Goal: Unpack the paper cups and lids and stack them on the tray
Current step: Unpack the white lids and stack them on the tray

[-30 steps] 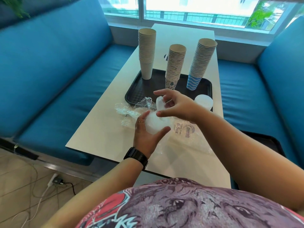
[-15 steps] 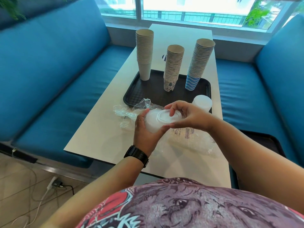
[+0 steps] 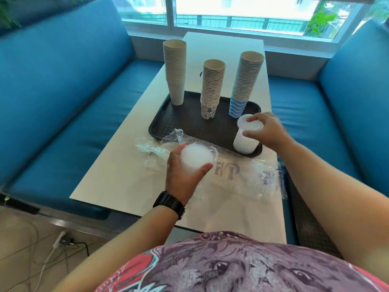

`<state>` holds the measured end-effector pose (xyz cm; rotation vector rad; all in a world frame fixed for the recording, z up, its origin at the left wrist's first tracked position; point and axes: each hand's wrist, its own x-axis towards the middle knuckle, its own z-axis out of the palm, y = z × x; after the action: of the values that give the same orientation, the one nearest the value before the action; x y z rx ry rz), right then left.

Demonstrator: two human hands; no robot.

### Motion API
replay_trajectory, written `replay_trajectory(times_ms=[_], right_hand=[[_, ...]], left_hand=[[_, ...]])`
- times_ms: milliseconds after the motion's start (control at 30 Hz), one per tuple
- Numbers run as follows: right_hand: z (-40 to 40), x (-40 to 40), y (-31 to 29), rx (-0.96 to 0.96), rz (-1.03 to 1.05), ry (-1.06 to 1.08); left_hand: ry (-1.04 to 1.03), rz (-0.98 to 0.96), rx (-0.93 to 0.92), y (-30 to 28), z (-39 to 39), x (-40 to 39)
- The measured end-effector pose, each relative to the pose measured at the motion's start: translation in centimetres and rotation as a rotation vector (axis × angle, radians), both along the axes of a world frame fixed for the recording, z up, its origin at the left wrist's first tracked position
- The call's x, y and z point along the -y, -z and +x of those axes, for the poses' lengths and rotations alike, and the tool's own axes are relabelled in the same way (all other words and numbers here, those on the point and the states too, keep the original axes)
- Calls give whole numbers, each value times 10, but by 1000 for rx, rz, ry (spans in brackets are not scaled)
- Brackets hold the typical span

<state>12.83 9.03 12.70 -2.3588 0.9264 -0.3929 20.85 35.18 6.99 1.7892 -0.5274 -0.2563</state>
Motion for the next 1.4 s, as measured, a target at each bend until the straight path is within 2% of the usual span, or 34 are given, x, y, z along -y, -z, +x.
replay_trajectory(times_ms=[133, 333, 567, 733, 767, 833, 900, 967, 1100, 1167, 1267, 1400], right_hand=[[-5, 22, 21, -119, -30, 20], [-2, 23, 37, -158, -33, 6], [1, 18, 38, -191, -65, 16], [0, 9, 35, -294, -136, 24], [0, 6, 33, -276, -166, 25], [1, -7, 26, -111, -186, 34], [3, -33, 13, 112, -73, 26], [6, -66, -1, 188, 206, -20], [11, -112, -7, 98, 963, -37], [11, -119, 2, 37, 1246, -44], [9, -125, 11, 58, 1435, -68], [10, -123, 12, 112, 1469, -46]], left_hand=[[-17, 12, 9, 0, -2, 0], [-32, 17, -3, 1, -2, -3], [-45, 16, -5, 4, -2, -1], [-62, -2, -22, 1, -5, 1], [-64, -8, -28, 1, -5, 1], [-66, -15, -34, 1, -5, 1], [-68, -19, -25, -1, -5, 1], [-64, -19, -16, -2, -4, 2], [-49, -23, 8, -4, -5, 5], [-30, -18, 17, -5, -6, 6], [-7, -32, 19, -7, -9, 6], [55, -4, 55, -4, -10, 0]])
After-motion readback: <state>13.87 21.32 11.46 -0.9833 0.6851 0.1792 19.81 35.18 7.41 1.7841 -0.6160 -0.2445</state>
